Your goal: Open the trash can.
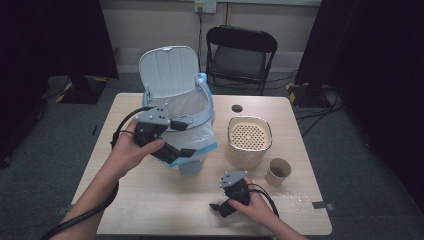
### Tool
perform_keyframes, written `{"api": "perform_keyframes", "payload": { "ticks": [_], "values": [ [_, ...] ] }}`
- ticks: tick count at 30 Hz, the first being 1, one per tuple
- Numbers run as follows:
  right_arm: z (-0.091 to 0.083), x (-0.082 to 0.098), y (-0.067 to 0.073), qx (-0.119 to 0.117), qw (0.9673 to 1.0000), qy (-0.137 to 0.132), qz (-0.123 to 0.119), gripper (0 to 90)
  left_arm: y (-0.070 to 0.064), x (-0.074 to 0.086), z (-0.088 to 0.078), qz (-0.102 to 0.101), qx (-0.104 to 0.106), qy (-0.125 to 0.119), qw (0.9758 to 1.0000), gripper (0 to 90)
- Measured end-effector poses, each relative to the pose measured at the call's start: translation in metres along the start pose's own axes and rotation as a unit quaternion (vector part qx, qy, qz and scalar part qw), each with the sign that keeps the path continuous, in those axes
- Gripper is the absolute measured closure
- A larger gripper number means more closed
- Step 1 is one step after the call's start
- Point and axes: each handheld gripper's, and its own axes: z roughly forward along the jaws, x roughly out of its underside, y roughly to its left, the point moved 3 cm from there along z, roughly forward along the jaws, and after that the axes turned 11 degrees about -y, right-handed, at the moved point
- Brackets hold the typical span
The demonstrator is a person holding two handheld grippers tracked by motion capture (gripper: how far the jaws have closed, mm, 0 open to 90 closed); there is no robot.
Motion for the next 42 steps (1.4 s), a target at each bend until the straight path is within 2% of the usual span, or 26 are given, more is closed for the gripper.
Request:
{"api": "perform_keyframes", "payload": {
  "ticks": [1, 7, 8, 11, 14, 19, 21, 27, 31, 33, 38, 40, 42],
  "values": [
    [0.0, 0.0, 0.0, -0.001, 1.0, 0.0, 0.001, 0.0, -0.002, 0.004, -0.002, -0.007, 0.0, -0.005, 1.0, 16.2],
    [0.0, 0.0, 0.0, 0.001, 1.0, 0.001, 0.001, 0.0, -0.012, 0.015, -0.002, -0.014, 0.01, -0.001, 0.9998, 16.2],
    [0.0, 0.0, 0.0, 0.001, 1.0, 0.001, 0.001, 0.0, -0.016, 0.019, 0.0, -0.023, 0.015, -0.001, 0.9996, 16.2],
    [0.0, 0.0, 0.0, 0.001, 1.0, 0.001, 0.001, 0.0, -0.022, 0.025, 0.002, -0.023, 0.026, 0.005, 0.9994, 16.2],
    [0.0, 0.0, 0.0, 0.001, 1.0, 0.0, 0.001, 0.0, -0.025, 0.029, 0.005, -0.021, 0.028, 0.01, 0.9993, 16.2],
    [0.0, 0.0, 0.0, 0.001, 1.0, 0.0, 0.001, 0.0, -0.036, 0.047, 0.016, -0.013, 0.039, 0.032, 0.9986, 16.2],
    [0.0, 0.0, 0.0, 0.001, 1.0, 0.0, 0.002, 0.0, -0.039, 0.053, 0.019, -0.016, 0.043, 0.035, 0.9983, 16.2],
    [0.0, 0.0, 0.0, 0.0, 1.0, 0.0, -0.001, 0.0, -0.045, 0.073, 0.026, -0.029, 0.054, 0.036, 0.9975, 16.2],
    [0.0, 0.0, 0.0, 0.0, 1.0, 0.0, -0.002, 0.0, -0.048, 0.086, 0.031, -0.023, 0.061, 0.049, 0.9967, 16.2],
    [0.0, 0.0, 0.001, -0.001, 1.0, 0.0, -0.002, 0.0, -0.05, 0.095, 0.034, -0.034, 0.066, 0.046, 0.9962, 16.2],
    [-0.001, 0.001, 0.001, -0.006, 1.0, 0.0, -0.007, 0.0, -0.052, 0.108, 0.039, -0.033, 0.068, 0.056, 0.9956, 16.2],
    [-0.002, 0.001, 0.001, -0.011, 0.9999, 0.001, -0.006, 0.0, -0.052, 0.114, 0.041, -0.023, 0.064, 0.07, 0.9952, 16.2],
    [-0.002, 0.001, 0.001, -0.018, 0.9998, 0.0, -0.011, 0.0, -0.052, 0.119, 0.042, -0.029, 0.065, 0.071, 0.995, 16.2]
  ]
}}
